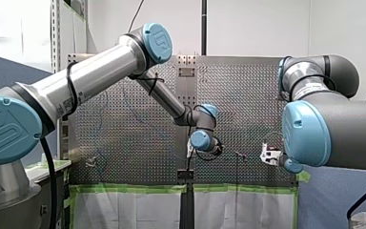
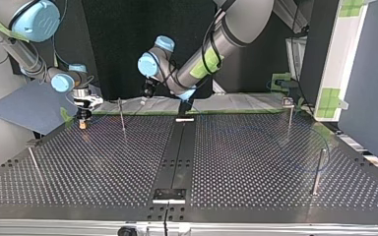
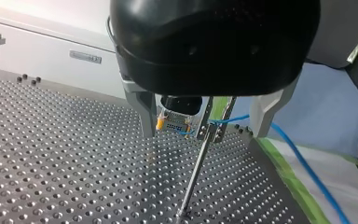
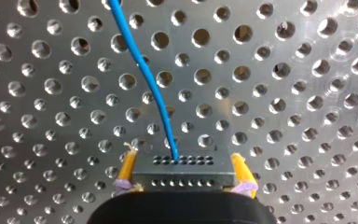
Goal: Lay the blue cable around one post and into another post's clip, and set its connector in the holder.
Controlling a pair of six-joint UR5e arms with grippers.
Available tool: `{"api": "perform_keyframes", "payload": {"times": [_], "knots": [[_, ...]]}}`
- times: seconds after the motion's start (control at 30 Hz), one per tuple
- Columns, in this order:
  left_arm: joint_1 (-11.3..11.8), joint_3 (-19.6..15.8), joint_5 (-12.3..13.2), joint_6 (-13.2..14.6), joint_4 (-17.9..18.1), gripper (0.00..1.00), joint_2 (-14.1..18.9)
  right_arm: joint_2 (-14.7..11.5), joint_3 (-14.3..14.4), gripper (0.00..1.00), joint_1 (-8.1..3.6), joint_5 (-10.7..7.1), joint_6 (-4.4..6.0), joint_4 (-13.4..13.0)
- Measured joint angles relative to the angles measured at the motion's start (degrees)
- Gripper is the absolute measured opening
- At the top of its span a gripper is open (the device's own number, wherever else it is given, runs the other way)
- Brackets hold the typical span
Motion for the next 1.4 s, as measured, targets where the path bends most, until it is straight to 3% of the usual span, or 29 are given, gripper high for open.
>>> {"api": "perform_keyframes", "payload": {"times": [0.3, 1.4], "knots": [[0.08, 0.00, 0.04, -3.62, -0.69, 1.00, 0.00, 0.00, 0.00, 0.00, 0.06, 0.01, 0.01, -0.16], [-0.09, -0.09, 0.44, -5.37, -0.79, 1.00, -0.01, 0.01, 0.00, 0.00, 0.39, 0.02, 0.00, -0.14]]}}
